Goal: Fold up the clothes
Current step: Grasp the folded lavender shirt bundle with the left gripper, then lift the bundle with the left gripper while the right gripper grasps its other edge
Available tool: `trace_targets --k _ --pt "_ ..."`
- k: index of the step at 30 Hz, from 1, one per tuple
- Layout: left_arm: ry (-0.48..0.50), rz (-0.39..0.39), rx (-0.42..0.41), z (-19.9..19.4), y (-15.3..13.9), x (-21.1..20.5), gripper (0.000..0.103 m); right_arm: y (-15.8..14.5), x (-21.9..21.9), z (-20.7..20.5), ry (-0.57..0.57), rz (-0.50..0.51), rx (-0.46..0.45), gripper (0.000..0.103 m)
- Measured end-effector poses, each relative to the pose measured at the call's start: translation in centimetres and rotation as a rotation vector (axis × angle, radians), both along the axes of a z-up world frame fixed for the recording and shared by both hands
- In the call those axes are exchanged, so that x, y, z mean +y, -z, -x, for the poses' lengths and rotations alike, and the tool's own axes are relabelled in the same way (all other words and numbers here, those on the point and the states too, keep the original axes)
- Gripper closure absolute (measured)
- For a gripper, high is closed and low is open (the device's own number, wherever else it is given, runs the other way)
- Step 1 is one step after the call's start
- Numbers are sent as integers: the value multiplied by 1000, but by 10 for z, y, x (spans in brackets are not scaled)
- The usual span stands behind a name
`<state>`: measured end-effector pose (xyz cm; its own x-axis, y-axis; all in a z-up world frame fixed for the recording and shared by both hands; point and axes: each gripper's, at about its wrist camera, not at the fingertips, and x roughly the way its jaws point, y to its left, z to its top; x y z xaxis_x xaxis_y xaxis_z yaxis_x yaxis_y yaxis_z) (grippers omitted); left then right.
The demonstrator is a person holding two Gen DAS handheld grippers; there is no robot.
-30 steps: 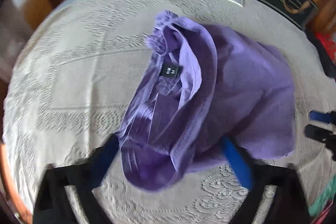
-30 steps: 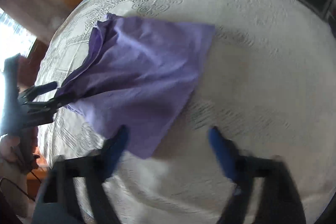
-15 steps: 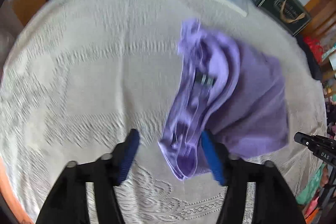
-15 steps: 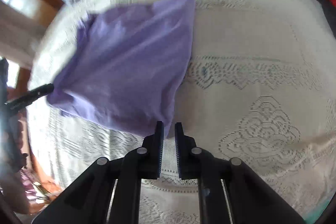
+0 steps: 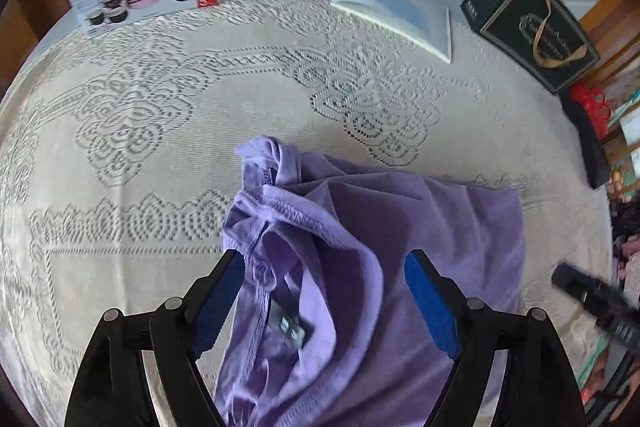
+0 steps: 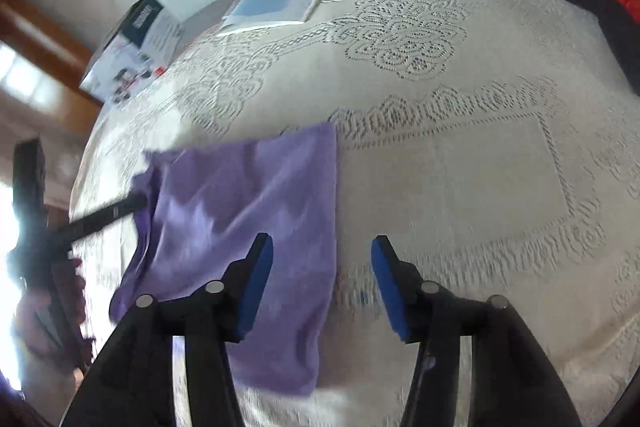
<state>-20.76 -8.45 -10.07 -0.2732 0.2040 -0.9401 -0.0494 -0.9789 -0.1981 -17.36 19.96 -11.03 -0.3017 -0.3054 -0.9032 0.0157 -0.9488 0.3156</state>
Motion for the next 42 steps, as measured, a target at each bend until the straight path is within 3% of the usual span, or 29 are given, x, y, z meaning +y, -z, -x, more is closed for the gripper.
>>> trace_targets --k 3,4,5,7,11,12,14,18,20,22,31,34,38,42 --pt "14 23 0 6 8 -5 70 13 -8 22 -3 -14 -16 49" --pt "10 43 6 8 9 -9 73 19 -14 28 -23 -16 -26 49" --pt "8 62 13 10 10 -13 75 24 -22 33 -56 -34 -38 59" --pt "16 137 17 15 15 -19 76 33 -37 39 -110 -90 -55 96" --pt "23 239 67 24 11 -30 73 29 -34 43 -58 -121 -33 96" --pt "23 266 87 25 6 -32 67 25 -30 41 -33 -111 -17 96" --pt "24 262 88 21 -4 -41 54 19 -23 37 -3 -96 -10 92" --pt "13 105 48 -13 -22 -50 30 8 -17 18 -15 -88 14 76" --pt "7 80 31 -35 -21 -45 20 8 -15 9 -23 -83 13 57" --pt "-1 61 2 -59 -14 -39 20 8 -14 1 -32 -78 11 46" --pt "-80 82 -49 -110 28 -15 18 9 -7 -34 -67 -57 10 45" --pt "-97 113 -24 -114 30 -10 18 9 -11 -22 -65 -48 24 45" --pt "-128 113 -17 -118 29 -8 7 13 -20 -3 -91 -61 47 45" --pt "-158 114 -10 -122 28 -6 8 17 -27 14 -101 -90 56 45"
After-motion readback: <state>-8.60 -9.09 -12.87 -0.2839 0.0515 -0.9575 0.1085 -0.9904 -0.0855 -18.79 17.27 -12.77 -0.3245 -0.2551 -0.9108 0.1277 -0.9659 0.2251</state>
